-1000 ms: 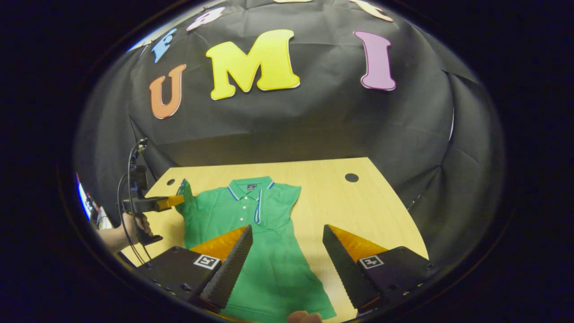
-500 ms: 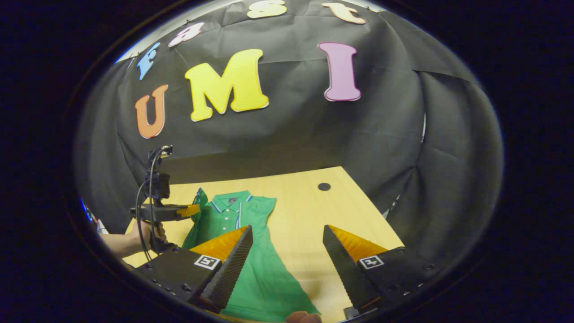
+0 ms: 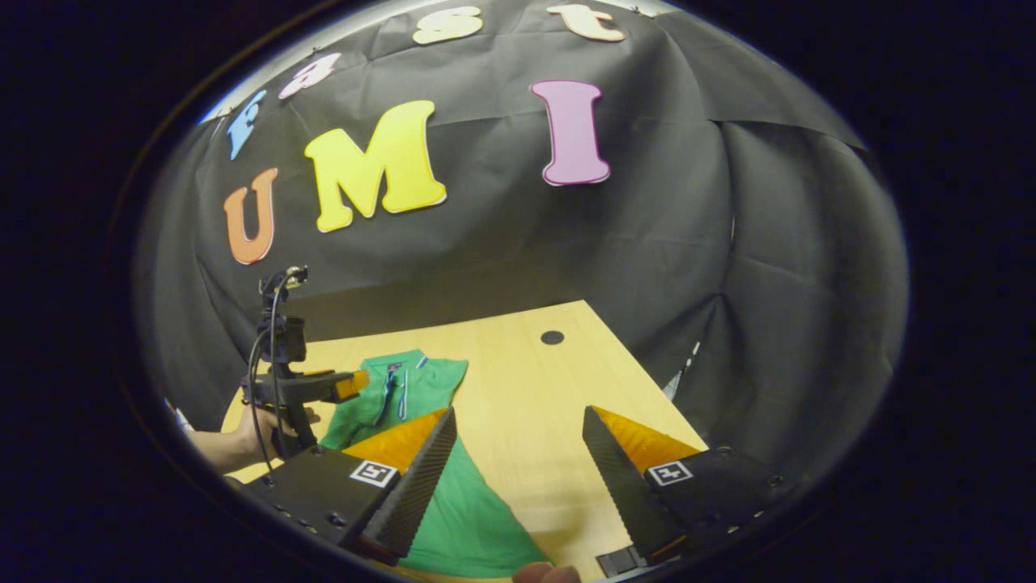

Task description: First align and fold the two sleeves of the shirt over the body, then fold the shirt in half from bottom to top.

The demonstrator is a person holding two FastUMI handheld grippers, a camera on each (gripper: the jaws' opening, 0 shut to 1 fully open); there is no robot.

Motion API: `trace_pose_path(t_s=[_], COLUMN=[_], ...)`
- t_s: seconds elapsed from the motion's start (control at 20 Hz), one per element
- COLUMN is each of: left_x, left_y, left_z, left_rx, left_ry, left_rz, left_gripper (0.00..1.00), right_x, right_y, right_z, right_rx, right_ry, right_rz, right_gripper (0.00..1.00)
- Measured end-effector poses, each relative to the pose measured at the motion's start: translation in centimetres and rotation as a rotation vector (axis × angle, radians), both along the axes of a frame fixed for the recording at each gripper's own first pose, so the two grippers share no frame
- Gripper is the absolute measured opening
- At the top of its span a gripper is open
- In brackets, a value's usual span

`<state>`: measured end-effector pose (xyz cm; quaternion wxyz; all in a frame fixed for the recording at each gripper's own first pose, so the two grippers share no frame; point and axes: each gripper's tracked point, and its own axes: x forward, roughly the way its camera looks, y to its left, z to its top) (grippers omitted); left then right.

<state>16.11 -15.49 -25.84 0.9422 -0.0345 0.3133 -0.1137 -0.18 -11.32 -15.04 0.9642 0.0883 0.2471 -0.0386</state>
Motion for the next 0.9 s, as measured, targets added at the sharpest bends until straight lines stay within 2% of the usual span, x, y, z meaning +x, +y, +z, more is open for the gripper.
trace_pose_path(t_s=[0.2, 0.35, 0.55, 0.75, 0.85, 0.9], left_x=[-2.0, -4.6, -10.9, -18.4, -21.9, -23.7], left_y=[2.9, 5.6, 8.9, 13.1, 14.0, 14.2], left_z=[2.0, 4.0, 4.8, 3.4, 2.2, 1.6], left_rx=[-0.019, -0.024, -0.001, 0.042, 0.05, 0.057], left_ry=[-0.007, -0.017, 0.015, 0.092, 0.149, 0.181], left_rz=[0.077, 0.132, 0.124, 0.14, 0.124, 0.107], left_gripper=[1.0, 1.0, 1.0, 1.0, 1.0, 1.0], right_x=[1.0, 1.0, -0.1, -2.1, -3.5, -4.3], right_y=[2.3, 4.7, 5.8, 5.7, 5.4, 5.2], right_z=[0.5, 0.1, -1.6, -4.1, -5.9, -6.9], right_rx=[-0.027, -0.019, -0.07, -0.107, -0.124, -0.131], right_ry=[-0.015, -0.016, 0.017, 0.093, 0.145, 0.174], right_rz=[0.077, 0.194, 0.302, 0.337, 0.352, 0.359], right_gripper=[0.96, 0.96, 0.96, 0.96, 0.99, 0.96])
